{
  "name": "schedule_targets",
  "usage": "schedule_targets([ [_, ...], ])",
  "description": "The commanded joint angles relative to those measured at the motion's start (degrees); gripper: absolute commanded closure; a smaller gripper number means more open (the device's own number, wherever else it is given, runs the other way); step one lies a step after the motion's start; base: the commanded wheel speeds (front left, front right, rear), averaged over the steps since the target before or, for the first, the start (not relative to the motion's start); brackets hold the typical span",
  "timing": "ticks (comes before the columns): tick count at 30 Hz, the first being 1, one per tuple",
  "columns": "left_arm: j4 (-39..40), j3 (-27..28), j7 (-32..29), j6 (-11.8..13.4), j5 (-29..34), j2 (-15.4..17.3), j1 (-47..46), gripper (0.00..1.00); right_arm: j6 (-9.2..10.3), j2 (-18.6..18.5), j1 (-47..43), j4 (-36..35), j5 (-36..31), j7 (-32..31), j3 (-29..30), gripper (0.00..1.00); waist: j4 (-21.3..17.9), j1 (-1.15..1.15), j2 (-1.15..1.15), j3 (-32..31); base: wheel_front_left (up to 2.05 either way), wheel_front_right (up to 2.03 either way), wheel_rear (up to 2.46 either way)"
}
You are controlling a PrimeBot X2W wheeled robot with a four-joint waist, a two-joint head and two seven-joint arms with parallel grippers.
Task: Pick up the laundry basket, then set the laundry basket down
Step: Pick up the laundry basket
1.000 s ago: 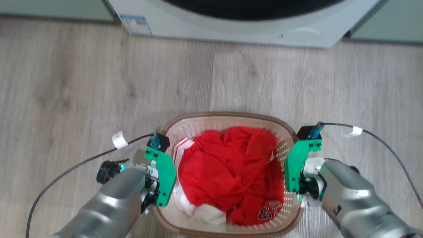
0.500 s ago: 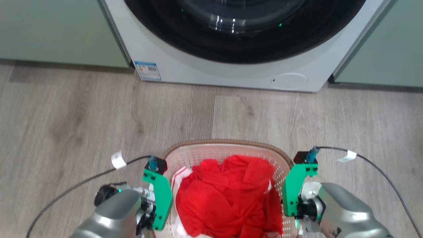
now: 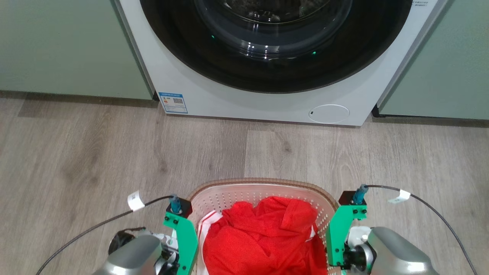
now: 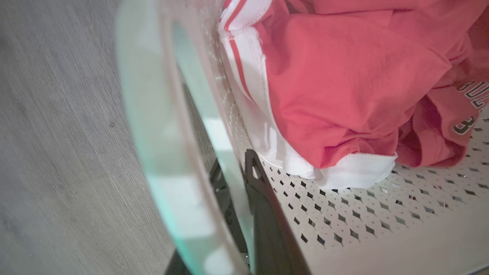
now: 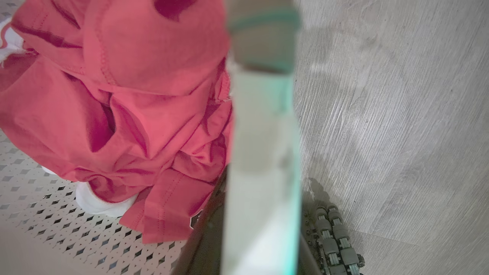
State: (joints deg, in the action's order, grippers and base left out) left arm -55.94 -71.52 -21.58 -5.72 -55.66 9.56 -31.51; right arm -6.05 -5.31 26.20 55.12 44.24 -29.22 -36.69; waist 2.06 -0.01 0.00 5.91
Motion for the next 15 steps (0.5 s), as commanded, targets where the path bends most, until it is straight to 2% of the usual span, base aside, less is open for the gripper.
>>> schedule_targets([
  [1, 2.67, 0.29, 0.45, -0.31, 0.35, 0.09, -0.83, 1.0, -1.44, 2.43, 0.65, -4.02, -0.88, 0.19, -0.79, 1.0, -0.02, 0.01, 0.0, -0.18, 0.0, 0.0, 0.0],
  [15, 5.33, 0.79, 0.35, 1.6, -0.49, 1.75, 0.03, 1.0, -1.44, 2.43, -1.44, -7.33, -4.32, -0.22, 2.43, 1.0, 0.11, 0.01, 0.0, 0.01, 0.0, 0.0, 0.0],
])
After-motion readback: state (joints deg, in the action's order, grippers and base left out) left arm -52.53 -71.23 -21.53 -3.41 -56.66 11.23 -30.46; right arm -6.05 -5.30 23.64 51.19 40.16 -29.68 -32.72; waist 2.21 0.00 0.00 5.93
